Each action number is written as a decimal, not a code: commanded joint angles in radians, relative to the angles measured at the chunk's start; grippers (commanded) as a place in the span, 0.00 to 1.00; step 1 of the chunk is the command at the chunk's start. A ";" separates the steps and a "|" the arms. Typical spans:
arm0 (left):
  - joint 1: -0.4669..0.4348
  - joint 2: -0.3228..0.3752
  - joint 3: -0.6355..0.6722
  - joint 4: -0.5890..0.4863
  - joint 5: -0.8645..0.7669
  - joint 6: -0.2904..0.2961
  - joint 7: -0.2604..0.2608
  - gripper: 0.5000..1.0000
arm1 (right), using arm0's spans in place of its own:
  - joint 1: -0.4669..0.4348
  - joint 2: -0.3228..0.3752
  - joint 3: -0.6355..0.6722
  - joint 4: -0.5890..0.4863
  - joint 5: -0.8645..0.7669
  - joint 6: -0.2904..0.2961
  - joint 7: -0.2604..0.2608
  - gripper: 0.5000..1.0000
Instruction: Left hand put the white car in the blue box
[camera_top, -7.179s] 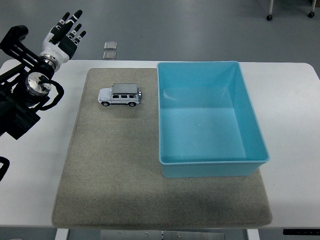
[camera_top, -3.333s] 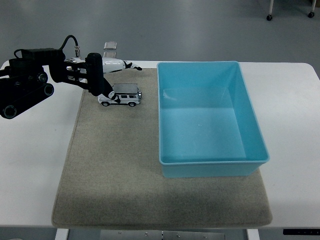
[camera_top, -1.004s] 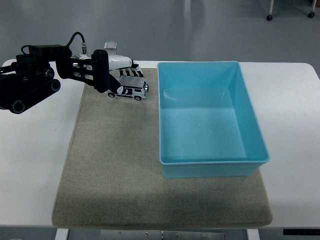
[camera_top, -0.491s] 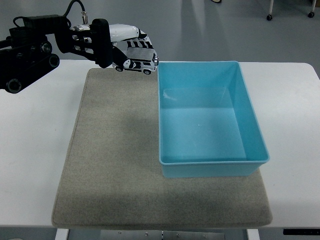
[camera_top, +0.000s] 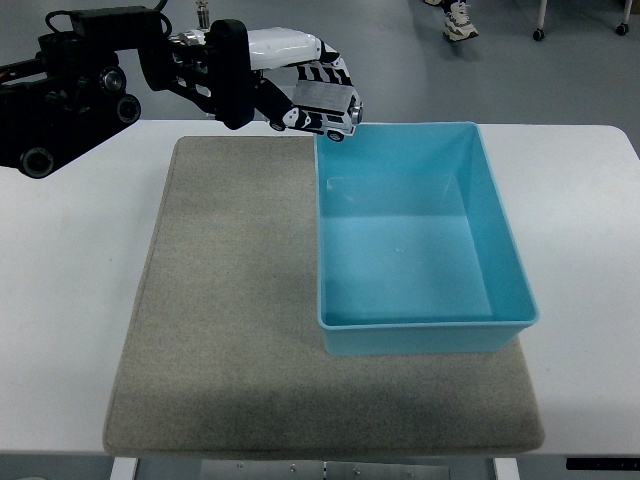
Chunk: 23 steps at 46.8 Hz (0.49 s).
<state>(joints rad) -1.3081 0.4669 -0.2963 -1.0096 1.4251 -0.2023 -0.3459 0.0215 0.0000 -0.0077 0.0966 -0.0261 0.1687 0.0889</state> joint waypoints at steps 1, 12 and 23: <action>-0.003 -0.031 0.003 0.000 0.001 -0.008 -0.010 0.00 | 0.000 0.000 0.000 0.000 0.000 0.000 0.000 0.87; 0.006 -0.082 0.012 -0.001 0.000 -0.040 -0.012 0.00 | 0.000 0.000 0.000 0.000 0.000 0.000 0.000 0.87; 0.012 -0.122 0.012 0.002 0.000 -0.107 -0.010 0.00 | 0.000 0.000 0.000 0.000 0.000 0.000 0.000 0.87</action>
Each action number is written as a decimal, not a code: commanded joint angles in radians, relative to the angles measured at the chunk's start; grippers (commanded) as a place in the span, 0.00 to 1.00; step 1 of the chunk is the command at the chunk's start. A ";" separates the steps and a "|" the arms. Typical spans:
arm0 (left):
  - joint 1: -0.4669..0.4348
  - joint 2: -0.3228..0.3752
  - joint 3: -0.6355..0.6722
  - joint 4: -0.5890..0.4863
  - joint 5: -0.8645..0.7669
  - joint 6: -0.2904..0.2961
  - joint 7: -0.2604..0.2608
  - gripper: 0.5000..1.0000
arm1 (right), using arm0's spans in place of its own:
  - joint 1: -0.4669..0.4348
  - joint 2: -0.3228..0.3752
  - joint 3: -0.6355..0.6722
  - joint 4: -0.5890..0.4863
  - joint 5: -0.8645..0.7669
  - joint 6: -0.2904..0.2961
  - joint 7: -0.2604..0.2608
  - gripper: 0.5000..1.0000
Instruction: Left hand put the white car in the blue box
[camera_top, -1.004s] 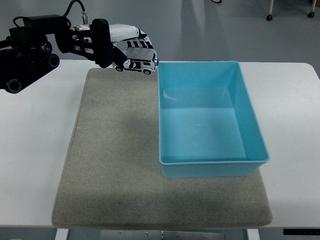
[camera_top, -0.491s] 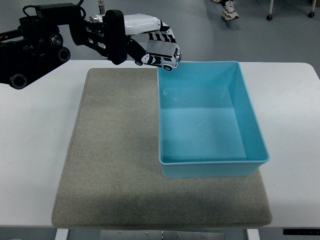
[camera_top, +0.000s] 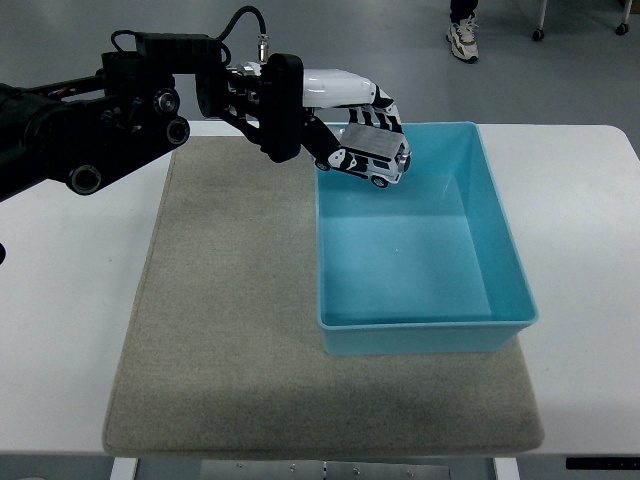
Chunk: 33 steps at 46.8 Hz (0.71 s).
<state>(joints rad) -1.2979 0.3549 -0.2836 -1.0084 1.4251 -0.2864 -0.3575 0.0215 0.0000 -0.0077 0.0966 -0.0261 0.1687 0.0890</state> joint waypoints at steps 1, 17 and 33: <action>0.002 -0.016 0.000 0.001 0.000 -0.033 0.002 0.00 | 0.000 0.000 0.000 0.000 0.000 0.000 0.000 0.87; 0.035 -0.085 0.006 0.025 0.009 -0.082 0.005 0.00 | 0.000 0.000 0.000 0.000 0.000 0.000 0.000 0.87; 0.080 -0.120 0.038 0.048 0.018 -0.082 0.005 0.00 | 0.000 0.000 0.000 0.000 0.000 0.000 0.000 0.87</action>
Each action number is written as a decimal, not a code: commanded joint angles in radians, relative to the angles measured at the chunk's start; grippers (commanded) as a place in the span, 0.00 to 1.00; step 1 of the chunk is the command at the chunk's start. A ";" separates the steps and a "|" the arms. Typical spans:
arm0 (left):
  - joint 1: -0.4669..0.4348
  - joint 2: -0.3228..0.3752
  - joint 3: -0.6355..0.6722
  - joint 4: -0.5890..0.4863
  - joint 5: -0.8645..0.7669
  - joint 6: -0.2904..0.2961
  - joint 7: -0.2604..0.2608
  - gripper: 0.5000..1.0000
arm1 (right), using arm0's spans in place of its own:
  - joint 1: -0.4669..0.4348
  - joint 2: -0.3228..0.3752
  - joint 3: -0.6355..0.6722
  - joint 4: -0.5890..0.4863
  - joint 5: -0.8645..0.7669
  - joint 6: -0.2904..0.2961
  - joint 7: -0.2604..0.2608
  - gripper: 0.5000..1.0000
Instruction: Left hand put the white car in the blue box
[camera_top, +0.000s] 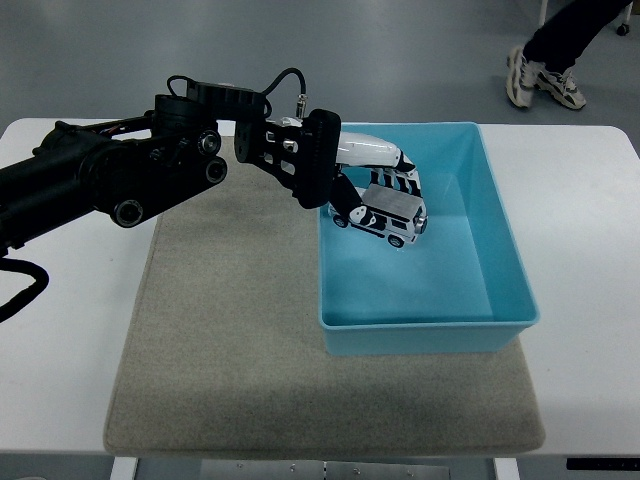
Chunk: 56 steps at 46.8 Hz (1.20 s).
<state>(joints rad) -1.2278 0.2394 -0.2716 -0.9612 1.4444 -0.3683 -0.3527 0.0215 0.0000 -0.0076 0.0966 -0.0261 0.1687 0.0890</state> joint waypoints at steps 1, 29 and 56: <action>0.010 -0.005 0.035 0.004 -0.001 0.002 0.000 0.00 | 0.000 0.000 0.000 0.000 0.000 0.000 0.000 0.87; 0.022 -0.008 0.065 0.025 -0.007 0.075 0.003 0.46 | 0.000 0.000 0.000 0.000 0.000 0.000 0.000 0.87; 0.013 -0.008 0.052 0.024 -0.019 0.080 0.003 0.68 | 0.000 0.000 0.000 0.000 0.000 0.000 0.000 0.87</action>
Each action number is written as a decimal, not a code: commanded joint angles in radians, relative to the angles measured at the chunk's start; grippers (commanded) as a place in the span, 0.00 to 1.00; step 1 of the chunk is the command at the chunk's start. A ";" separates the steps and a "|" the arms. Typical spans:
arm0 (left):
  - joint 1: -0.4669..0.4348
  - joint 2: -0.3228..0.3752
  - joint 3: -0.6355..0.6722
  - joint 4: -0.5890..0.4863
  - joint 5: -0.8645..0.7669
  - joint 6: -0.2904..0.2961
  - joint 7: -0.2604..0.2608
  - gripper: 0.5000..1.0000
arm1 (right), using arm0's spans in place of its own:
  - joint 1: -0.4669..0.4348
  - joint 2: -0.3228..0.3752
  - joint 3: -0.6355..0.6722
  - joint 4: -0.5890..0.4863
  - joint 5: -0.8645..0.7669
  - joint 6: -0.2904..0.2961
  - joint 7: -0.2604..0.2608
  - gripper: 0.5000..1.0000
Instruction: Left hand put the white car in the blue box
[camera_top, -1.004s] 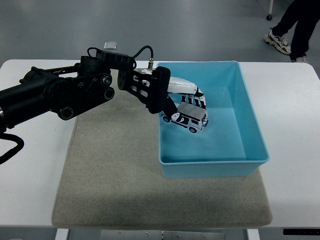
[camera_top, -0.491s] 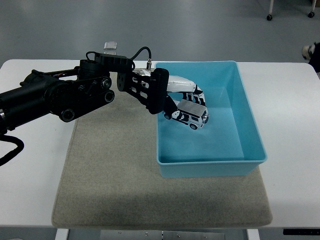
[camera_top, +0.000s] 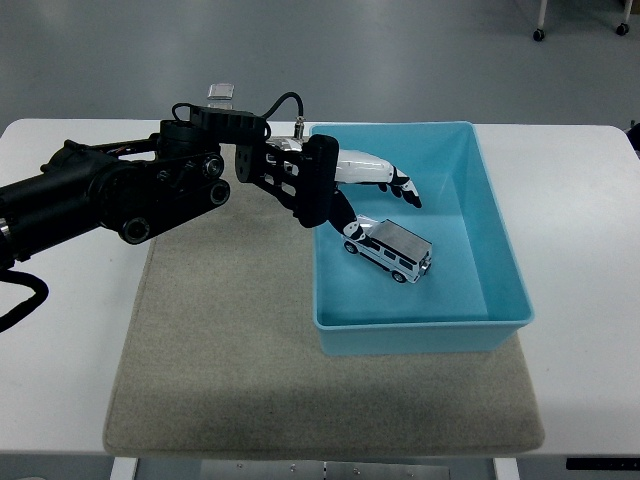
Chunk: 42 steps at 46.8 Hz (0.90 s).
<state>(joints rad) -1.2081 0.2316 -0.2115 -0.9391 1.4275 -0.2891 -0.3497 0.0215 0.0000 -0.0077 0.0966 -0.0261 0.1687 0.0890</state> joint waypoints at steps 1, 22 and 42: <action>-0.008 0.000 -0.009 0.002 -0.002 0.001 0.000 0.68 | 0.000 0.000 0.000 0.000 0.000 0.000 0.000 0.87; -0.041 0.006 -0.134 0.101 -0.084 0.109 0.001 0.95 | 0.000 0.000 0.000 0.000 0.000 0.000 0.000 0.87; -0.033 0.017 -0.124 0.269 -0.485 0.159 0.001 1.00 | 0.000 0.000 0.000 0.000 0.000 0.000 0.000 0.87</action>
<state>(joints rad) -1.2461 0.2485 -0.3376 -0.7112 1.0138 -0.1302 -0.3481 0.0215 0.0000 -0.0077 0.0966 -0.0261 0.1687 0.0890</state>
